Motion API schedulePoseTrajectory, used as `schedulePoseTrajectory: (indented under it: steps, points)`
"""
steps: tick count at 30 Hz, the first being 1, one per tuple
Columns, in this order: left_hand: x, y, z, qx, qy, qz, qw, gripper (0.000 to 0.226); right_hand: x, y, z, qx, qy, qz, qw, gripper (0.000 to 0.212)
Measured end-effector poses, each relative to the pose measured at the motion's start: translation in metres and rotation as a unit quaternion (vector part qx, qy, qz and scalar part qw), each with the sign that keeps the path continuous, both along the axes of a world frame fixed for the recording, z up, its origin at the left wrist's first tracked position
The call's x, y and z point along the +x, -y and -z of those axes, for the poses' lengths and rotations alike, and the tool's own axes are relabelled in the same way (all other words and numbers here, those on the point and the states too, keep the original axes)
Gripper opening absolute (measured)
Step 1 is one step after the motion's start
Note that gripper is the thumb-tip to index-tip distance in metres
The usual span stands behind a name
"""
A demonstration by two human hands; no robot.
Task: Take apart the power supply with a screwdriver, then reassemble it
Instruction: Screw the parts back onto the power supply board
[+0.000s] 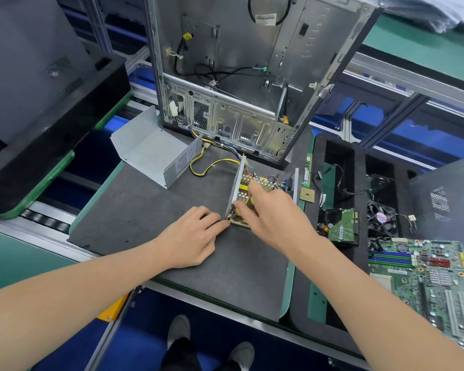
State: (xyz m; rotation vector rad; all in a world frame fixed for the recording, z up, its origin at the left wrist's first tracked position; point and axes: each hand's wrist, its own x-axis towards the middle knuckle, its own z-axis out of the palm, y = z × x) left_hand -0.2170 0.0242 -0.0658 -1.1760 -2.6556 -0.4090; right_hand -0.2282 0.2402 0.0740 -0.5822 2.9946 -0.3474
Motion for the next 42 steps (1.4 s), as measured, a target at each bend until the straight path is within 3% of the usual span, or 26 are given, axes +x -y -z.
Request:
schedulePoseTrajectory:
  steps: [3, 6, 8, 18, 23, 25, 28, 33, 36, 39, 42]
  points:
    - [-0.001, 0.0, 0.0, 0.003, -0.003, -0.001, 1.0, 0.043, 0.0, 0.005, -0.007, 0.065, -0.045, -0.013, 0.997, 0.043]
    - [0.0, 0.0, 0.0, 0.001, 0.0, -0.002, 1.0, 0.044, -0.004, 0.001, -0.015, -0.022, 0.03, -0.086, 0.996, 0.024]
    - [0.0, 0.0, 0.0, 0.005, 0.0, -0.004, 1.0, 0.044, -0.009, -0.003, -0.018, -0.031, 0.069, -0.103, 0.992, 0.017]
    - [0.001, 0.0, -0.001, 0.0, 0.013, -0.006, 1.0, 0.046, -0.014, 0.014, -0.016, 0.128, 0.0, 0.029, 0.991, 0.038]
    - [0.001, -0.001, -0.004, -0.011, 0.014, -0.009, 1.0, 0.046, -0.022, 0.004, -0.023, 0.131, 0.069, -0.171, 0.974, 0.019]
    - [0.001, 0.0, -0.004, -0.009, 0.014, -0.01, 1.0, 0.046, -0.024, 0.003, -0.025, 0.124, 0.091, -0.188, 0.97, 0.014]
    - [0.001, -0.001, -0.004, -0.006, 0.014, -0.008, 1.0, 0.046, -0.027, 0.005, -0.028, 0.16, 0.116, -0.139, 0.97, 0.015]
    - [0.001, -0.001, -0.003, -0.004, 0.013, -0.009, 1.0, 0.045, -0.015, 0.018, -0.021, 0.167, 0.062, -0.064, 0.982, 0.024]
    - [0.001, 0.0, -0.004, -0.004, 0.016, -0.011, 1.0, 0.045, -0.014, 0.024, -0.021, 0.099, 0.098, -0.001, 0.99, 0.023]
    - [0.001, -0.001, -0.004, -0.004, 0.016, -0.009, 1.0, 0.045, -0.018, 0.024, -0.032, 0.056, 0.183, -0.031, 0.981, 0.024]
    - [0.0, -0.001, -0.004, -0.009, 0.017, -0.01, 1.0, 0.046, -0.019, 0.021, -0.038, 0.114, 0.188, -0.055, 0.974, 0.018]
